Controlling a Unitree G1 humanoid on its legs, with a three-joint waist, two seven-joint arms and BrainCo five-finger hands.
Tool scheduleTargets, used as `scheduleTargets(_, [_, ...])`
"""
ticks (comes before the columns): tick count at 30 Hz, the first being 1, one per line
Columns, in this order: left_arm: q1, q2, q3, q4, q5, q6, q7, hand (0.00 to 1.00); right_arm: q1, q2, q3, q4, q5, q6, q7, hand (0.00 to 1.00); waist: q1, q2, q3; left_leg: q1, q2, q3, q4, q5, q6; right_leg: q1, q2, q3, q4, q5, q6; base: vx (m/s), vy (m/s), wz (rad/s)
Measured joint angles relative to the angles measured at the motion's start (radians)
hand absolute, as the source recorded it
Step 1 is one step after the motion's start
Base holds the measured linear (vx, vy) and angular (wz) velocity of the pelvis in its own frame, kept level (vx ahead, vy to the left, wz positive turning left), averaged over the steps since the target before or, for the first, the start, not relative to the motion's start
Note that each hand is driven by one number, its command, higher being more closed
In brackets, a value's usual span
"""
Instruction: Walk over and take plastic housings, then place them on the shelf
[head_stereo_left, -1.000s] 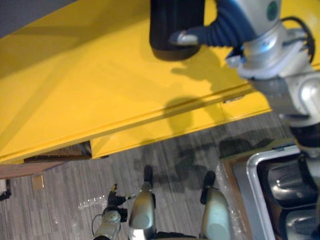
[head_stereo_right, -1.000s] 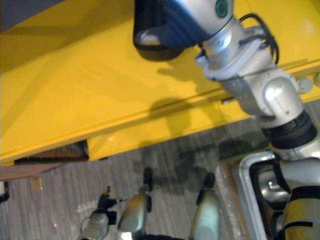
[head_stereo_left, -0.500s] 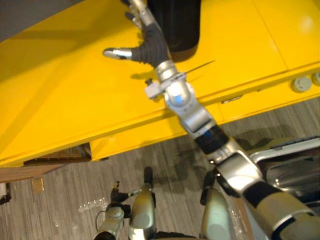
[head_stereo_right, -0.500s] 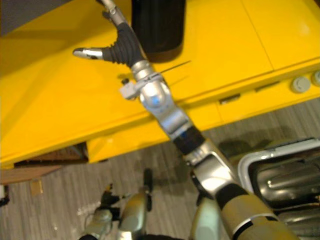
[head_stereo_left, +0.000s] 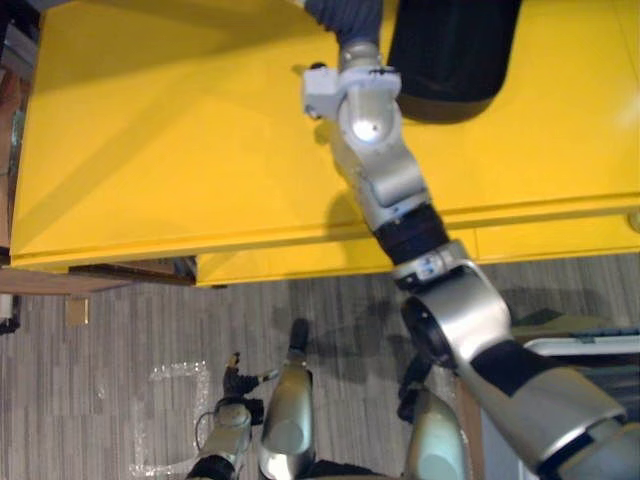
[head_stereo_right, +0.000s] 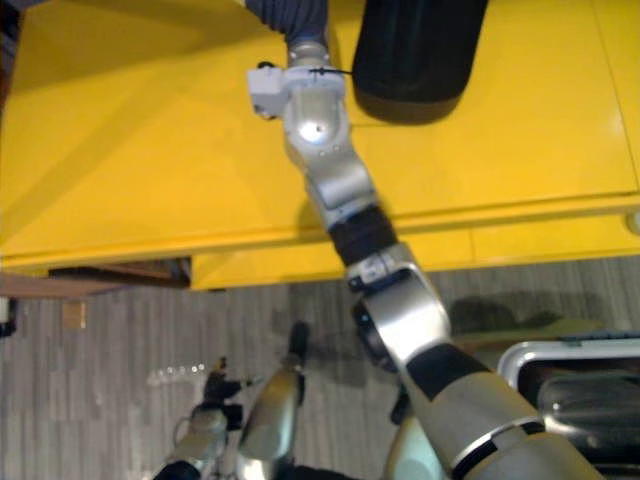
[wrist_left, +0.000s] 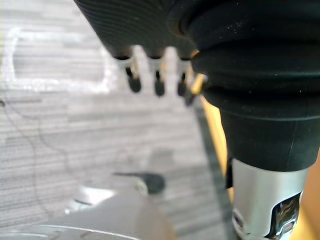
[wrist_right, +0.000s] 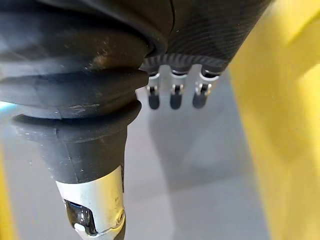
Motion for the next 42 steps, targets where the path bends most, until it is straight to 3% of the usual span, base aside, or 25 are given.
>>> scheduleTargets(6, [-0.006, -0.011, 0.008, 0.0, -0.001, 0.006, 0.021, 0.0, -0.007, 0.009, -0.067, 0.029, -0.025, 0.047, -0.03, 0.0, 0.018, 0.0, 0.0, 0.001, 0.003, 0.005, -0.001, 0.0, 0.0, -0.004, 0.002, 0.003, 0.0, 0.0, -0.001, 0.01, 0.0, -0.01])
scheduleTargets(15, [-0.017, -0.03, 0.007, -0.001, -0.001, 0.012, 0.027, 0.0, 0.025, 0.064, -0.077, 0.047, -0.093, 0.078, -0.05, 0.0, 0.02, 0.0, 0.0, 0.024, 0.006, 0.058, -0.002, 0.0, 0.0, -0.025, 0.001, 0.054, 0.015, 0.001, -0.002, 0.01, 0.007, -0.14])
scheduleTargets(27, [-0.015, -0.03, -0.001, 0.002, 0.001, 0.029, 0.028, 0.0, 0.208, 0.074, 0.009, -0.04, -0.26, 0.097, -0.045, 0.0, -0.02, 0.0, 0.0, 0.059, 0.013, 0.112, -0.013, -0.001, 0.002, -0.045, 0.006, 0.108, 0.035, 0.008, -0.005, -0.01, 0.01, -0.12])
scheduleTargets(42, [-0.011, -0.029, -0.037, 0.0, 0.006, 0.028, 0.027, 0.0, 0.265, 0.07, 0.031, -0.075, -0.304, 0.097, -0.059, 0.0, -0.061, 0.0, 0.0, 0.075, 0.01, 0.114, -0.022, 0.001, 0.004, -0.038, 0.003, 0.109, 0.039, 0.006, -0.006, 0.0, 0.002, -0.01])
